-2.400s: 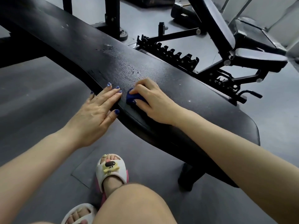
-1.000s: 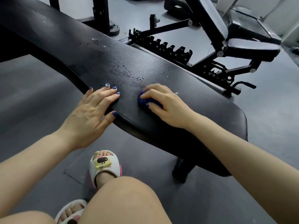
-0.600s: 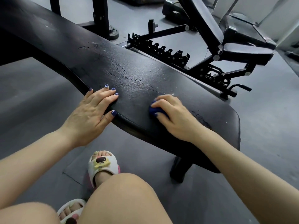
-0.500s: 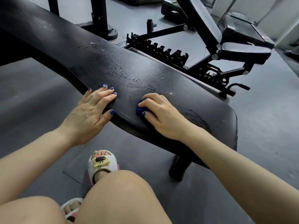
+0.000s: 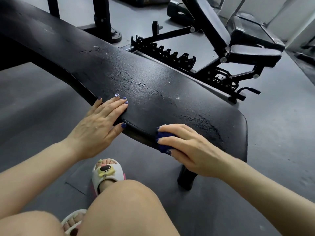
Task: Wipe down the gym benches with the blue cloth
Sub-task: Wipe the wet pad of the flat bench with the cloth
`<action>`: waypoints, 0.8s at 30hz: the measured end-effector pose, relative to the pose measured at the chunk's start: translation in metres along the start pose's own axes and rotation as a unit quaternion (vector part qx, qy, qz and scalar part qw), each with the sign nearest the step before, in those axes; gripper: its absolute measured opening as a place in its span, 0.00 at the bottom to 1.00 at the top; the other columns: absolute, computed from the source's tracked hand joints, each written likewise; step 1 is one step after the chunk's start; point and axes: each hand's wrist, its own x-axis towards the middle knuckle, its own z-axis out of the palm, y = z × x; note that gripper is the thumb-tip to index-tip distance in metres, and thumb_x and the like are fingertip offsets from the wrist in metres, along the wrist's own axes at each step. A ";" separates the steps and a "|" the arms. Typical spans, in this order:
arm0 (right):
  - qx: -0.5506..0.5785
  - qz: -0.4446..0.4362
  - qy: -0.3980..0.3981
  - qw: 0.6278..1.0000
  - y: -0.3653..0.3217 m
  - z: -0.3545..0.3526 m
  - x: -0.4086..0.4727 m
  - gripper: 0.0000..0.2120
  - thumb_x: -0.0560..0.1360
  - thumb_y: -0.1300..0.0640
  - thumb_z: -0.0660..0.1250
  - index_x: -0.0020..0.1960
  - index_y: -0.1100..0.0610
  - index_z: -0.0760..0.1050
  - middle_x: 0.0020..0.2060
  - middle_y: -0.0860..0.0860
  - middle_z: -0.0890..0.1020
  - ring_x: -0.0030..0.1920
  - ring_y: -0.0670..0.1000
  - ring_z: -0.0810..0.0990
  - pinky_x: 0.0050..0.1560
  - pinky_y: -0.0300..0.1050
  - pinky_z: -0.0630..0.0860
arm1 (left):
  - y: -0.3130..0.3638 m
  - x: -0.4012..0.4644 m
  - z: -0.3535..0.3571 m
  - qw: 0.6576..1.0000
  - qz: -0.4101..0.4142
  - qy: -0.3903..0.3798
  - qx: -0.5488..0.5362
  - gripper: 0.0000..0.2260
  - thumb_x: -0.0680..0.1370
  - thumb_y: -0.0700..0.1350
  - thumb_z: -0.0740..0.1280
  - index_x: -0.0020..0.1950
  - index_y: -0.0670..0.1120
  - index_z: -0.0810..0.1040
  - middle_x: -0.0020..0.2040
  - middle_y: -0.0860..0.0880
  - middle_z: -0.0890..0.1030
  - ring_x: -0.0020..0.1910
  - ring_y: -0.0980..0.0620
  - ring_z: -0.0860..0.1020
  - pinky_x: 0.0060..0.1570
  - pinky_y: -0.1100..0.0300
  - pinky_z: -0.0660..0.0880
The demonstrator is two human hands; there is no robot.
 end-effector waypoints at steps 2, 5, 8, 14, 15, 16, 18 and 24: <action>0.024 0.004 -0.024 0.999 0.016 -0.008 0.017 0.14 0.80 0.57 0.60 0.62 0.58 0.77 0.67 0.54 0.74 0.68 0.52 0.71 0.70 0.45 0.66 | -0.001 0.001 0.000 1.000 -0.007 -0.002 -0.009 0.28 0.82 0.59 0.45 0.77 0.47 0.60 0.78 0.52 0.59 0.78 0.56 0.51 0.76 0.48 0.48; 0.034 0.066 -0.001 0.997 0.039 -0.007 0.062 0.14 0.79 0.55 0.61 0.63 0.55 0.78 0.67 0.52 0.75 0.69 0.50 0.71 0.70 0.49 0.65 | -0.001 0.000 0.000 1.000 -0.003 -0.003 -0.004 0.27 0.82 0.58 0.47 0.77 0.47 0.60 0.77 0.52 0.60 0.78 0.56 0.51 0.76 0.49 0.48; 0.027 0.086 0.024 0.996 0.037 0.010 0.101 0.15 0.80 0.53 0.62 0.64 0.52 0.78 0.69 0.51 0.74 0.70 0.50 0.70 0.72 0.42 0.61 | -0.002 0.000 -0.001 1.000 0.000 -0.008 0.002 0.27 0.82 0.58 0.47 0.77 0.46 0.60 0.77 0.52 0.60 0.78 0.56 0.52 0.76 0.49 0.48; 0.038 0.109 0.012 0.993 0.053 -0.012 0.029 0.15 0.81 0.53 0.61 0.65 0.51 0.77 0.69 0.46 0.74 0.70 0.45 0.69 0.72 0.43 0.64 | -0.003 -0.001 -0.003 1.000 0.008 -0.012 0.004 0.27 0.82 0.58 0.46 0.77 0.46 0.60 0.77 0.52 0.60 0.78 0.55 0.52 0.76 0.47 0.49; 0.035 0.128 0.018 0.991 0.057 -0.019 0.011 0.15 0.80 0.53 0.61 0.65 0.51 0.77 0.69 0.46 0.74 0.70 0.44 0.69 0.71 0.44 0.65 | -0.003 0.000 -0.003 1.000 0.009 -0.013 0.005 0.27 0.82 0.58 0.46 0.77 0.46 0.60 0.77 0.51 0.60 0.78 0.55 0.53 0.76 0.47 0.50; 0.032 0.152 0.027 0.988 0.060 -0.023 -0.003 0.15 0.80 0.53 0.61 0.64 0.51 0.78 0.68 0.45 0.74 0.70 0.43 0.70 0.71 0.43 0.65 | -0.002 0.000 -0.003 1.000 0.009 -0.015 0.008 0.27 0.82 0.58 0.46 0.77 0.46 0.60 0.77 0.51 0.60 0.78 0.54 0.53 0.76 0.47 0.50; 0.013 0.214 0.065 0.975 0.057 -0.019 -0.011 0.16 0.79 0.52 0.60 0.63 0.51 0.79 0.67 0.46 0.76 0.68 0.46 0.72 0.70 0.41 0.65 | -0.001 0.000 -0.003 1.000 0.007 -0.020 0.018 0.28 0.82 0.59 0.45 0.77 0.45 0.60 0.77 0.50 0.60 0.78 0.54 0.53 0.76 0.46 0.50; -0.075 0.225 0.173 0.956 -0.004 0.027 0.014 0.17 0.78 0.57 0.61 0.65 0.59 0.76 0.63 0.55 0.78 0.64 0.55 0.75 0.67 0.50 0.69 | 0.004 0.009 -0.017 0.996 0.027 -0.072 0.053 0.30 0.81 0.61 0.44 0.77 0.45 0.60 0.78 0.49 0.60 0.78 0.54 0.51 0.76 0.49 0.48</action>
